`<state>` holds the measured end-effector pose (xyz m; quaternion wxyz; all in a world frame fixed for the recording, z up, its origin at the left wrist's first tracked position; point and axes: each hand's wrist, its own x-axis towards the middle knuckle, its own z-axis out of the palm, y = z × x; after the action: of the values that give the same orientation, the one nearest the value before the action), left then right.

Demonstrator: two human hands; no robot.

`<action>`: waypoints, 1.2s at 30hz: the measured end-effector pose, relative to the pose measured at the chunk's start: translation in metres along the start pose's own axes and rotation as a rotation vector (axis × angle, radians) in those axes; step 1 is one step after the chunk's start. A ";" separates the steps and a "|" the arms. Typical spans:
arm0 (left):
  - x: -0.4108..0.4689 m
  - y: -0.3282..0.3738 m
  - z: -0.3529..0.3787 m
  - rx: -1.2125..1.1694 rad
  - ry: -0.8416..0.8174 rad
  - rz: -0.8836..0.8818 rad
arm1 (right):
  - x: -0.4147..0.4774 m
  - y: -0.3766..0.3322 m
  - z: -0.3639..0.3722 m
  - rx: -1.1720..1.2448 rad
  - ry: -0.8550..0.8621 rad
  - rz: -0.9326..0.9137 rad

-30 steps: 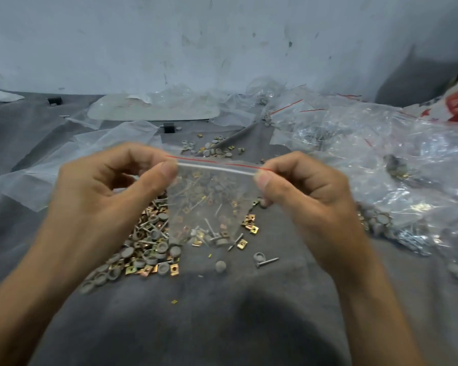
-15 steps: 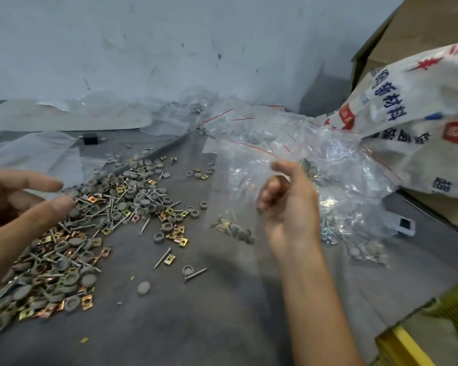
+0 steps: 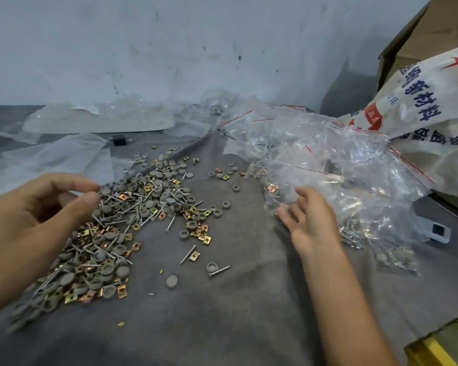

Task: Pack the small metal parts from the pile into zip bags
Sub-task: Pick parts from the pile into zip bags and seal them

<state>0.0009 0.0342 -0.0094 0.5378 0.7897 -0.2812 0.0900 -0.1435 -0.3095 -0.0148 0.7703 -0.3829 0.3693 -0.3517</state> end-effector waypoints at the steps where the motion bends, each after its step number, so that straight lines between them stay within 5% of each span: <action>1: 0.001 0.002 0.002 0.016 -0.010 -0.003 | 0.001 0.000 0.001 -0.008 0.012 -0.006; 6: 0.008 -0.015 -0.009 0.155 0.059 -0.118 | -0.007 0.006 0.008 -0.078 -0.105 -0.060; 13: 0.027 -0.040 -0.010 0.372 0.062 -0.285 | -0.040 0.032 0.036 -0.521 -0.452 -0.289; 21: 0.094 -0.083 -0.015 0.690 0.012 -0.274 | -0.063 0.067 0.056 -0.804 -0.771 -0.367; 25: 0.135 -0.096 -0.002 0.767 -0.070 -0.203 | -0.068 0.075 0.060 -0.868 -0.799 -0.373; 30: 0.161 -0.122 0.001 0.855 -0.232 -0.392 | -0.072 0.076 0.064 -0.870 -0.851 -0.373; 36: 0.154 -0.136 -0.006 0.921 -0.207 -0.262 | -0.073 0.073 0.065 -0.840 -0.859 -0.362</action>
<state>0.2023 0.0223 -0.0471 0.1089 0.9790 -0.1622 0.0576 -0.1050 -0.1941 -0.0267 0.5620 -0.8166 0.0629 -0.1159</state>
